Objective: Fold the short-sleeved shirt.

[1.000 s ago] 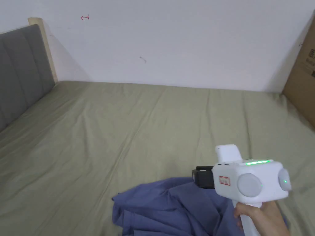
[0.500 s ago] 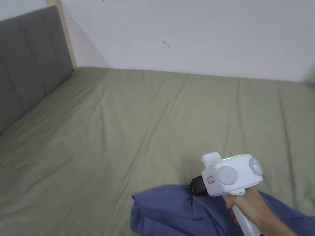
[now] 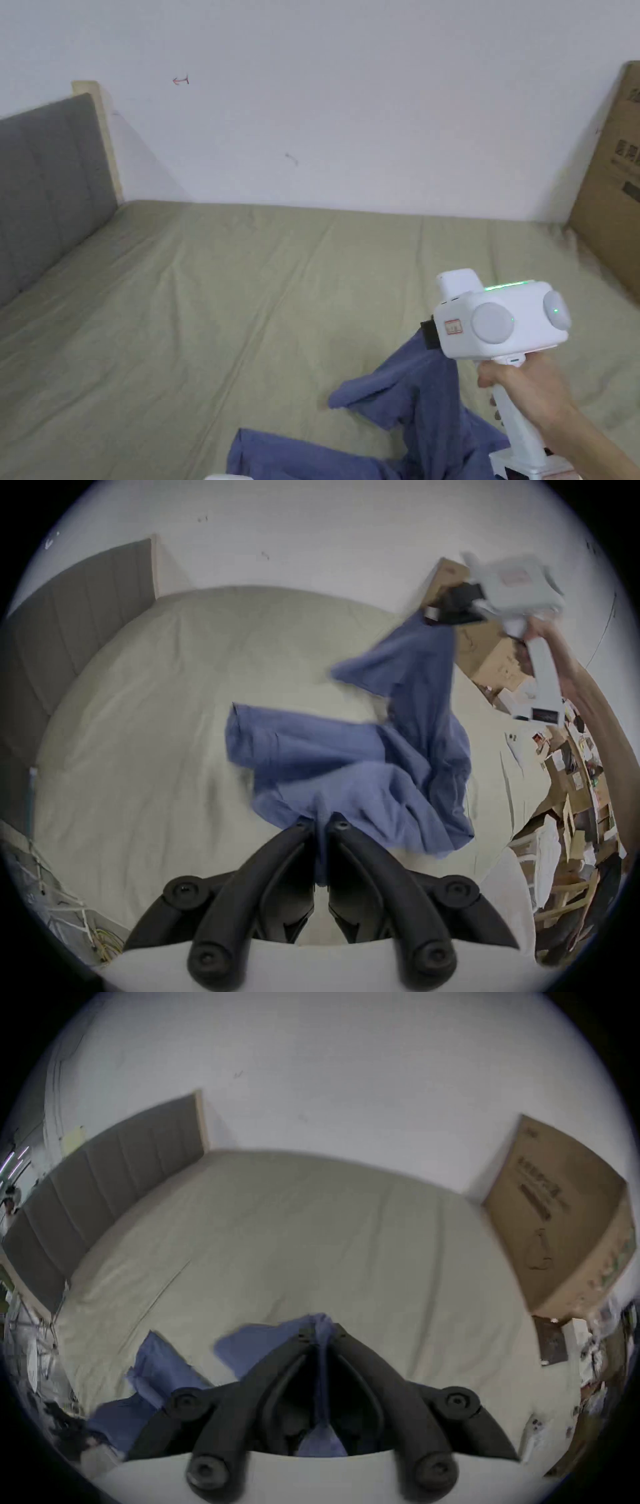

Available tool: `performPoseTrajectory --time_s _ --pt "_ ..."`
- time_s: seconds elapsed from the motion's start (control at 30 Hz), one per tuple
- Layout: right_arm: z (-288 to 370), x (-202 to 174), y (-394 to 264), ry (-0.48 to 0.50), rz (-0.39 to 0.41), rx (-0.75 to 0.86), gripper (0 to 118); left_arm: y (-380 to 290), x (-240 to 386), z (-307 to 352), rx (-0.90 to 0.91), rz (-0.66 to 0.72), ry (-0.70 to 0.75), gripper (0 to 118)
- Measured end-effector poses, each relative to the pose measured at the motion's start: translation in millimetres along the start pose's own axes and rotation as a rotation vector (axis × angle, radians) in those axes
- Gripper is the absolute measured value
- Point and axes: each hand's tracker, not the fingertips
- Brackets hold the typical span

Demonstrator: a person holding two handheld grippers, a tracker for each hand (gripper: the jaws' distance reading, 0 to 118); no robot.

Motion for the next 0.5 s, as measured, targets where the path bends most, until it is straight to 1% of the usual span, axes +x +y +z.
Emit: performPoseTrajectory --time_s 0.07,0.13,0.2,0.27,0.4,0.47,0.5 --pt "41 32 8 -0.06 -0.022 0.05 3 15 -5 19 0.063 -0.012 0.026 4" --pt "78 61 8 -0.109 -0.052 0.077 3 32 -11 38 0.132 0.016 0.077 4" --pt "114 88 7 -0.163 -0.097 0.111 3 49 -22 57 0.204 0.048 0.1 4" --pt "152 114 0 -0.19 -0.154 0.142 3 72 -29 75 0.24 0.04 0.142 4" --pt "203 150 -15 -0.268 -0.236 0.187 3 111 -37 106 0.329 0.018 0.213 4" --pt "223 162 -21 -0.264 -0.3 0.206 3 131 -44 119 0.368 0.033 0.195 4" --pt "229 167 -23 -0.266 -0.316 0.212 3 140 -45 121 0.369 0.025 0.197 4"
